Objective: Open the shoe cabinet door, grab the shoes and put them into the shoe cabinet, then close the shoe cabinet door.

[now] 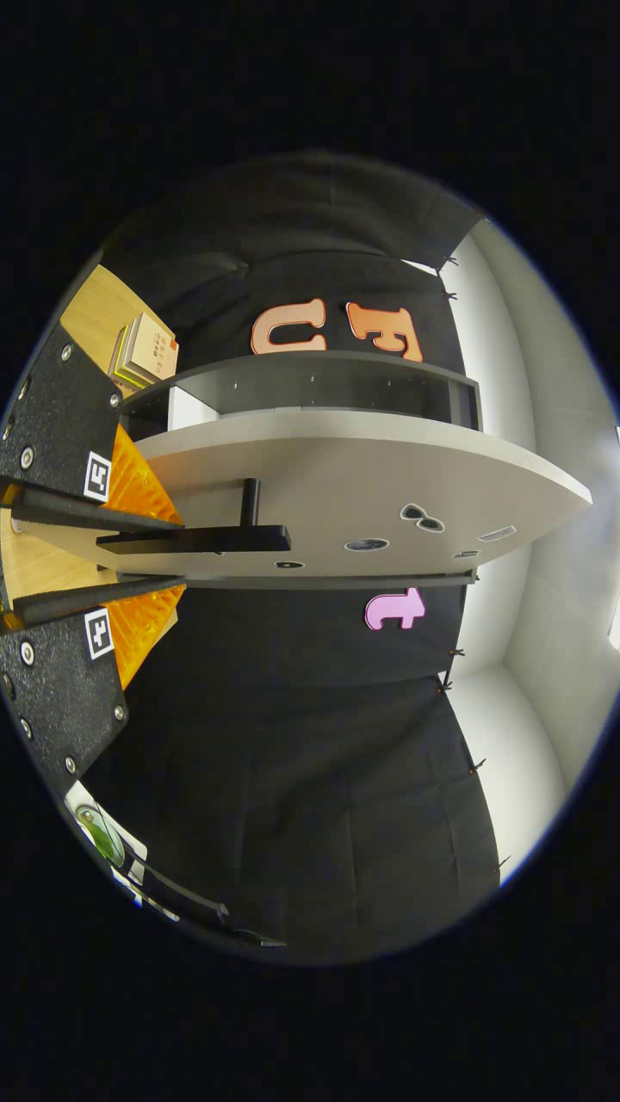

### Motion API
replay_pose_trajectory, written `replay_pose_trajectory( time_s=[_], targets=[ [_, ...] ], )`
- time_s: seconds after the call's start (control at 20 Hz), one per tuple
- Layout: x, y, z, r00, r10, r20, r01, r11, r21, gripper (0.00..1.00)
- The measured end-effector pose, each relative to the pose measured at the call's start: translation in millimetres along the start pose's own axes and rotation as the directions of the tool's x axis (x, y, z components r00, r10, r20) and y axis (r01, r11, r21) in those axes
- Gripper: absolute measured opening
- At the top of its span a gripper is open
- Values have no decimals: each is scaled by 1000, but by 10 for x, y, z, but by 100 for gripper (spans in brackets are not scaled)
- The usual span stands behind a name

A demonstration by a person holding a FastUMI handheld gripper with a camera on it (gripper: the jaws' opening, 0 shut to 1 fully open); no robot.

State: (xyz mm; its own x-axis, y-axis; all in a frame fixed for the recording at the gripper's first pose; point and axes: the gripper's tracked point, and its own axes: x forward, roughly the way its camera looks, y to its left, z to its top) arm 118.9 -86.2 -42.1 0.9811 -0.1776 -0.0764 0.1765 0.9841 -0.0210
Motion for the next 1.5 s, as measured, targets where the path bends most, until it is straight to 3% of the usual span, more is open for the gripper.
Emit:
replay_pose_trajectory(
  time_s=[0.3,0.65,0.85,1.25,1.5],
  targets=[
    [-15,-297,2,1000,17,10,-17,998,56,34],
    [-112,-528,-32,1000,25,0,-25,996,89,45],
    [-189,-588,16,999,33,10,-34,995,91,44],
    [-319,-848,105,999,-35,20,35,999,-14,43],
    [-404,-866,89,999,-42,8,42,999,17,41]
  ],
)
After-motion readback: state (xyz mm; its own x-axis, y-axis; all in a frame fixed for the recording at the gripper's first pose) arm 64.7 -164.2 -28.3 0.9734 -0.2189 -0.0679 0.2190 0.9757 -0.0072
